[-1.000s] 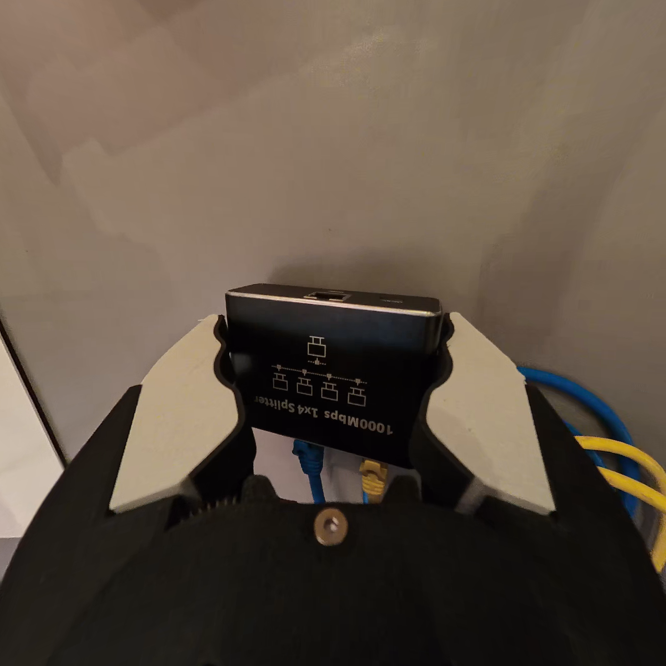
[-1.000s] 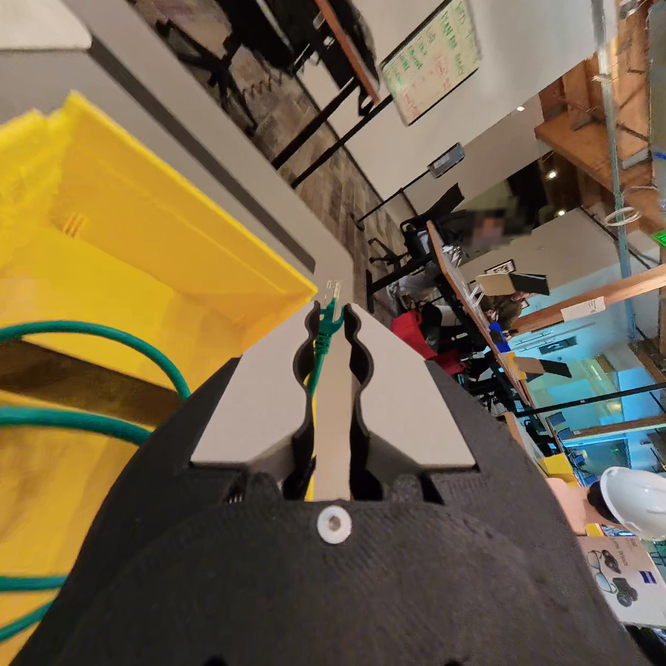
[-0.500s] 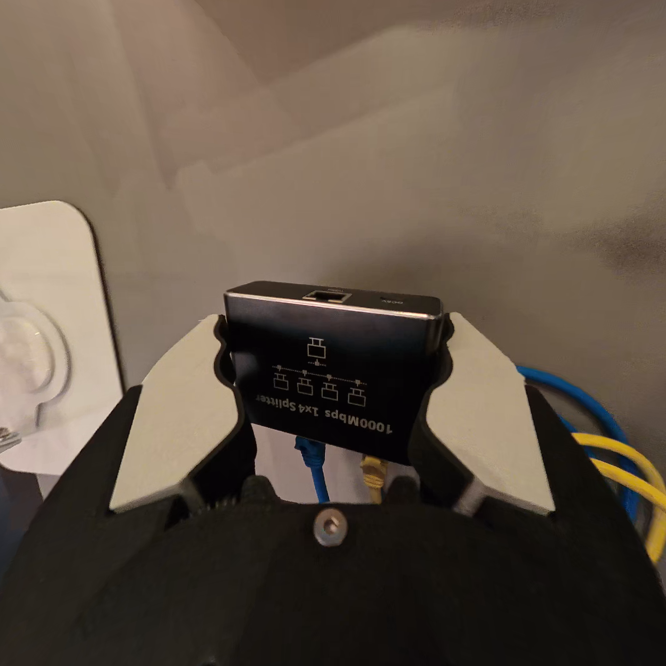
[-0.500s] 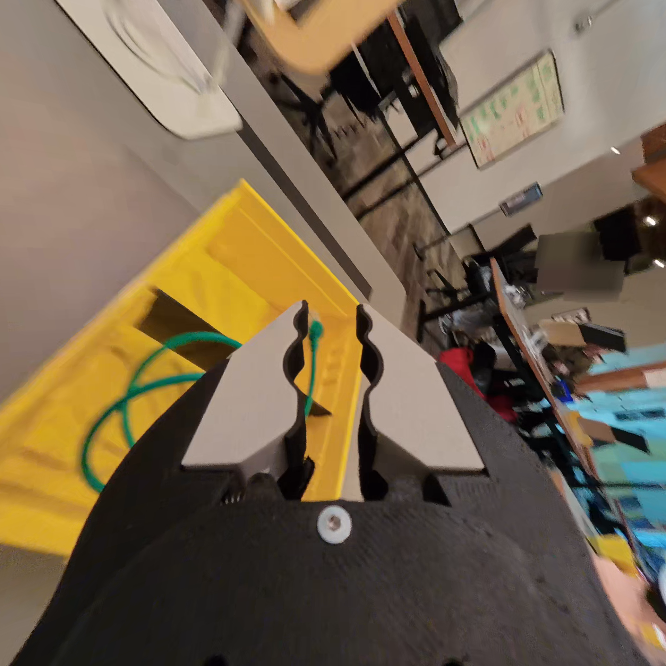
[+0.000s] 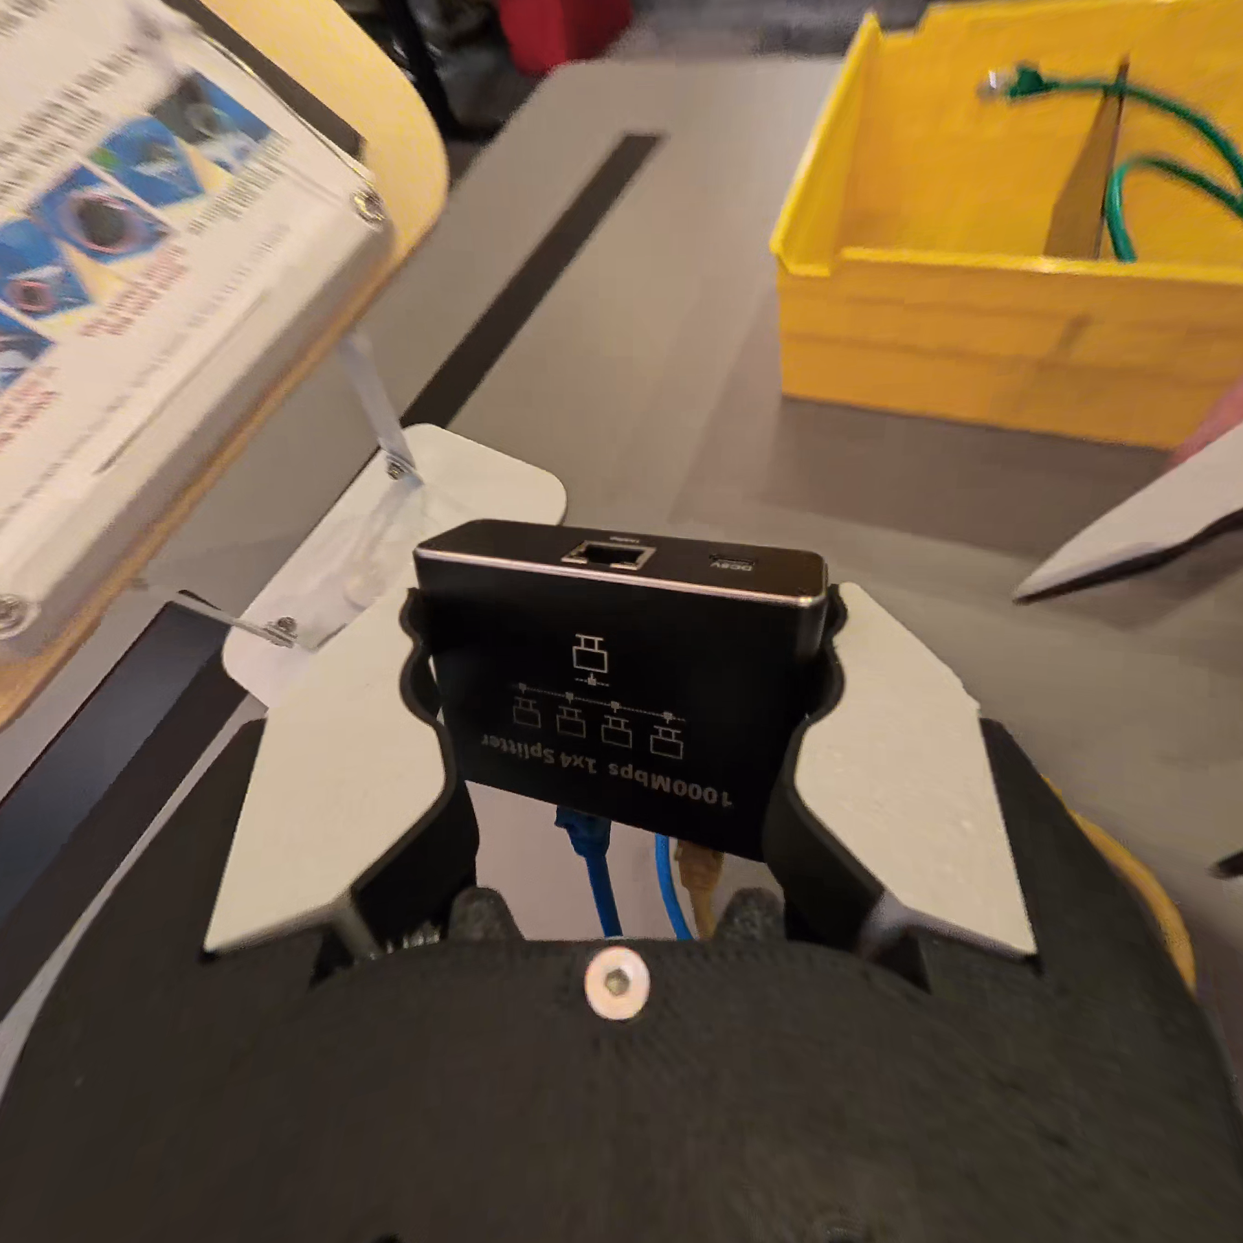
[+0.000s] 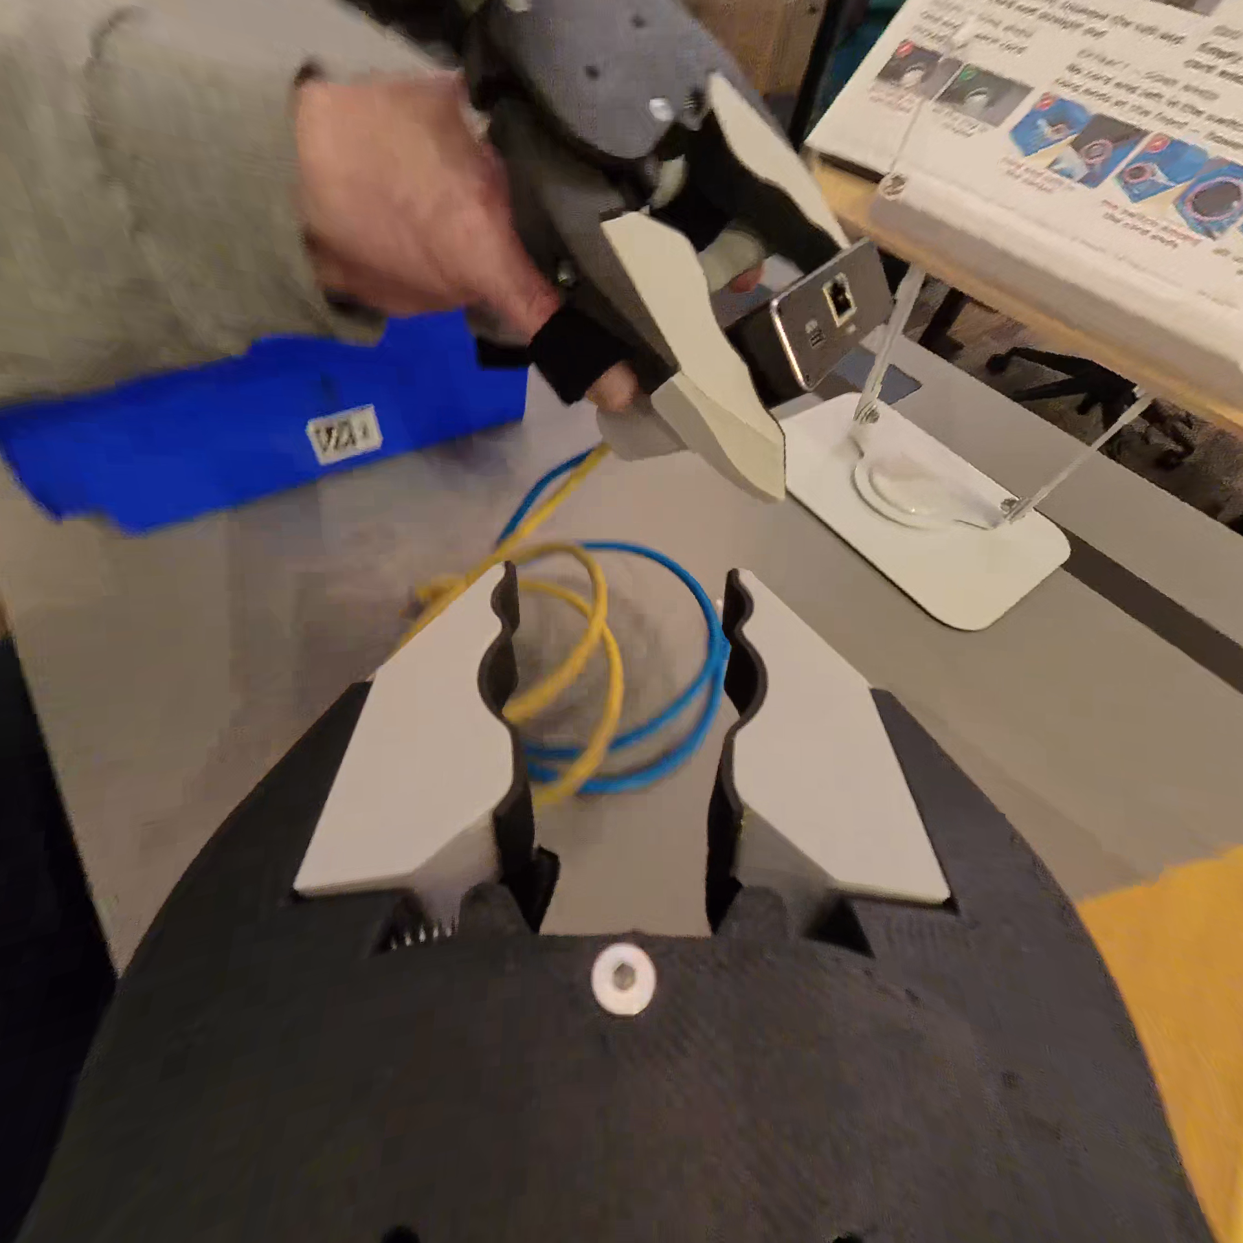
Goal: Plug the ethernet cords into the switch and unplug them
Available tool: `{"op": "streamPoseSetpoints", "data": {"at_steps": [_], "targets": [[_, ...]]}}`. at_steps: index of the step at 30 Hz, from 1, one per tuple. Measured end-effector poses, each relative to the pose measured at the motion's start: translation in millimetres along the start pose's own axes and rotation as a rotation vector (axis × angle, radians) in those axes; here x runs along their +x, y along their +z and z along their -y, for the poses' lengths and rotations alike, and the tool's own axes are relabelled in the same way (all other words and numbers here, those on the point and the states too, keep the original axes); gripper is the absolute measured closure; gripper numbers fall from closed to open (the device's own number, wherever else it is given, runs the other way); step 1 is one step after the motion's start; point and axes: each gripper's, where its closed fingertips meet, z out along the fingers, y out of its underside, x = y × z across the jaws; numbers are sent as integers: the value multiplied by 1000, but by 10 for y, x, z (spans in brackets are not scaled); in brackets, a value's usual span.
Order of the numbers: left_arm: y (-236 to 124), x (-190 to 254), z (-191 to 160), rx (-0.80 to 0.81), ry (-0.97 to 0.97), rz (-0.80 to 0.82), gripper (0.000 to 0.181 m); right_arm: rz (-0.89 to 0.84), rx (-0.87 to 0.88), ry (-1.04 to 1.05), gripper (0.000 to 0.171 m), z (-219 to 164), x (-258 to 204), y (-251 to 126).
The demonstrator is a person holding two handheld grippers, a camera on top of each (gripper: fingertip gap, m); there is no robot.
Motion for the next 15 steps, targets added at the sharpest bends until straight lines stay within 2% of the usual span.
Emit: {"op": "streamPoseSetpoints", "data": {"at_steps": [3,6,8,12,14,15], "targets": [[-90,-52,140,73,-73,81,73,0,60,96,106,99,15,237],[-156,-36,238,129,-145,122,74,-42,77,55,103,166,35,406],[-192,-17,291,166,-207,138,73,-59,95,60,106,154,90,539],[-234,91,359,207,-303,137,73,-7,207,236,114,186,181,727],[-256,136,374,206,-307,146,73,41,290,246,132,284,146,738],[-260,150,371,200,-301,155,74,69,299,230,148,303,99,746]]}}
